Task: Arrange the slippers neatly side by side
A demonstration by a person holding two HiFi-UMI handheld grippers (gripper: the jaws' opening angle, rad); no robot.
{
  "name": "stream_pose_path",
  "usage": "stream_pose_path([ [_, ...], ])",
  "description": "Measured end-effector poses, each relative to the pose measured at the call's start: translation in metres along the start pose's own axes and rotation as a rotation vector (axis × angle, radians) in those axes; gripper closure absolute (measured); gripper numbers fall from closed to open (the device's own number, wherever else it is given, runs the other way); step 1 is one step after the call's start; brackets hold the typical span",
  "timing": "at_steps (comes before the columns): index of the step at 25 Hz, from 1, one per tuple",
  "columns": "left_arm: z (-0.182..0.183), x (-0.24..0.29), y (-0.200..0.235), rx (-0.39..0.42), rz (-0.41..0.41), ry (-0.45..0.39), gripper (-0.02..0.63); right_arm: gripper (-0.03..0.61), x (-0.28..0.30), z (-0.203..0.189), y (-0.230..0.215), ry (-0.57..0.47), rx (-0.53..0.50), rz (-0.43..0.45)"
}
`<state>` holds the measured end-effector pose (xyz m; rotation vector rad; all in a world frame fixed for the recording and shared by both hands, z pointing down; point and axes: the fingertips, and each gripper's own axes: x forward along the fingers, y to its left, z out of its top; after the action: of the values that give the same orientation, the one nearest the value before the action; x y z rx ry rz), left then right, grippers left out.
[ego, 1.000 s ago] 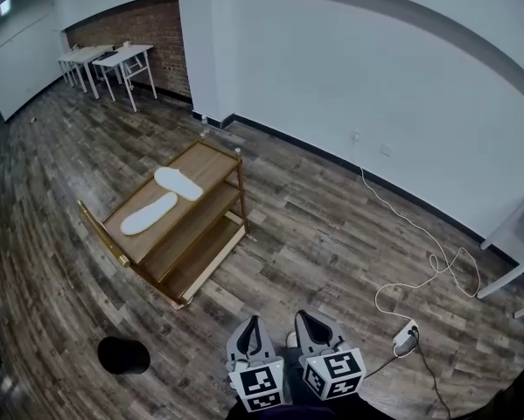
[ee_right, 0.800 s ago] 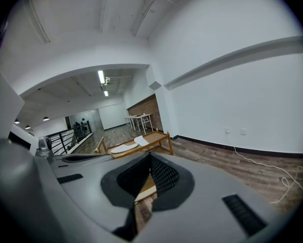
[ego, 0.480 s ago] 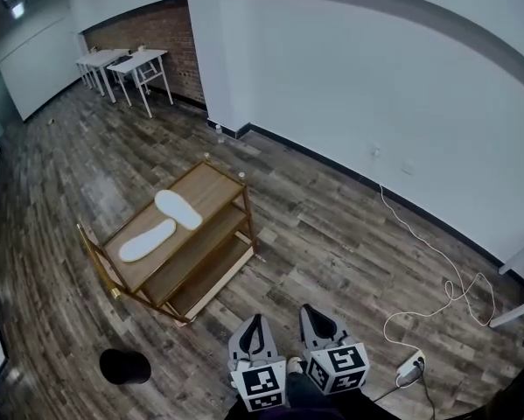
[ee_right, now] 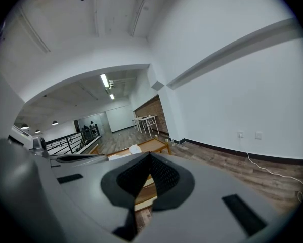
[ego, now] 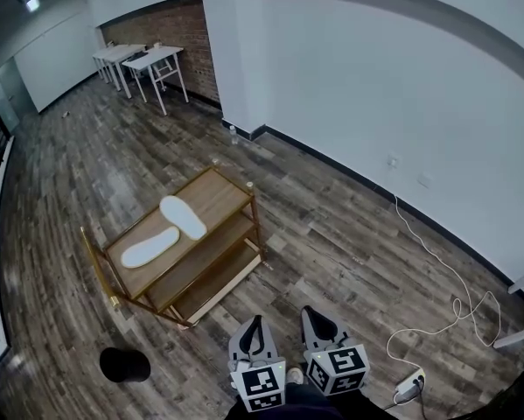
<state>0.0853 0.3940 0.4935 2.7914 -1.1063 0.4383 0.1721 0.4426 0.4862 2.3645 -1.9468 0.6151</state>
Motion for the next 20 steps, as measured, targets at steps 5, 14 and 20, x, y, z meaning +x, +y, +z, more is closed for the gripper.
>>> stream_pose_path([
  [5, 0.001, 0.01, 0.017, -0.014, 0.049, 0.008, 0.612, 0.58, 0.023, 0.001, 0.009, 0.019, -0.005, 0.049],
  [14, 0.011, 0.058, 0.084, -0.039, 0.119, 0.0, 0.612, 0.58, 0.106, 0.022, 0.033, 0.02, -0.047, 0.112],
  [20, 0.027, 0.103, 0.139, -0.073, 0.159, -0.005, 0.612, 0.58, 0.173, 0.045, 0.05, 0.031, -0.078, 0.144],
])
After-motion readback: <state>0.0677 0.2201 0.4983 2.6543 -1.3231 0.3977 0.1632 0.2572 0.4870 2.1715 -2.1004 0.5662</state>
